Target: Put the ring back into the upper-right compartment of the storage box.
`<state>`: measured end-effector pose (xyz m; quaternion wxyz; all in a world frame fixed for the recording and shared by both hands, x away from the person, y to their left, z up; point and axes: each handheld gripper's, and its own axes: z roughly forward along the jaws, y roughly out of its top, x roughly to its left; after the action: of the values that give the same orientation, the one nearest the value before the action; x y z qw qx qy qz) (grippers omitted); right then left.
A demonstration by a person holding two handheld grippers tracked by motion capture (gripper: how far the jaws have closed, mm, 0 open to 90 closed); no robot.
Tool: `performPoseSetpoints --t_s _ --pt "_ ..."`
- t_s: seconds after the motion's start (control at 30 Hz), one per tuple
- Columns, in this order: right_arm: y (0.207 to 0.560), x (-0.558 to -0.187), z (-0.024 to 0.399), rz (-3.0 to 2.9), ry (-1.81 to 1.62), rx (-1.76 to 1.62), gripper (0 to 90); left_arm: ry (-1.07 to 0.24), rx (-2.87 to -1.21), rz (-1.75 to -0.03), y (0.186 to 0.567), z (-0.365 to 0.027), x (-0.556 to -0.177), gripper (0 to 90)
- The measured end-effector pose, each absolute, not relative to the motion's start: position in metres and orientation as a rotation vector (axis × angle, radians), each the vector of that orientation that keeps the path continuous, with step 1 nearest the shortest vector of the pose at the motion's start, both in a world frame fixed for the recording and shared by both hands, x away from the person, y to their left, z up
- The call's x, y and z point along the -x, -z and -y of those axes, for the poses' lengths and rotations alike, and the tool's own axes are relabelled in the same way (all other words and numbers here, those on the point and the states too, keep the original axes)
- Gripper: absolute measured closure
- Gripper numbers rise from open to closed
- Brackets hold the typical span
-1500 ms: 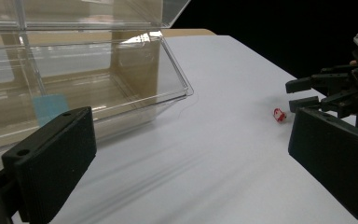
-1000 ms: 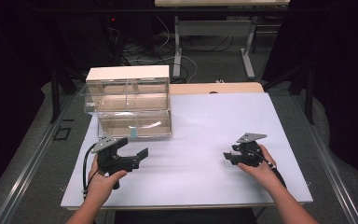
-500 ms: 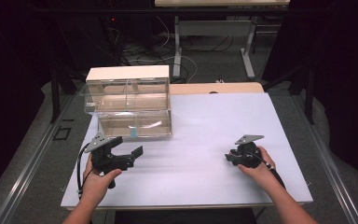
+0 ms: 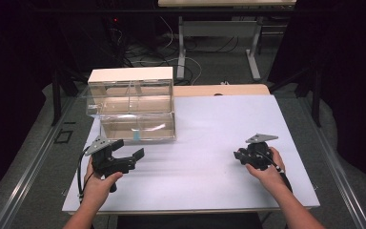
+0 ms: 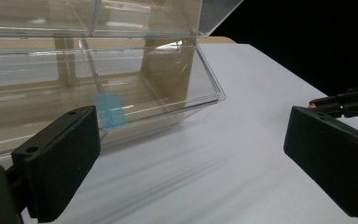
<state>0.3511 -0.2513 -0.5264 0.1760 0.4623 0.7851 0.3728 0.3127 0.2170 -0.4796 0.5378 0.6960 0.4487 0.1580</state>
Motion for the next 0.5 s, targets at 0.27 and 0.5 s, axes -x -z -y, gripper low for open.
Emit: performPoseSetpoints --t_s 0.27,0.5 --pt "0.515 -0.345 0.251 -2.188 -1.095 -1.326 68.9 -0.377 -1.647 -1.087 0.479 -0.222 -0.313 4.4" --pt "0.504 -0.342 0.244 -2.182 -1.149 -1.353 69.0 -0.393 -1.641 -1.107 0.479 -0.231 -0.309 4.3"
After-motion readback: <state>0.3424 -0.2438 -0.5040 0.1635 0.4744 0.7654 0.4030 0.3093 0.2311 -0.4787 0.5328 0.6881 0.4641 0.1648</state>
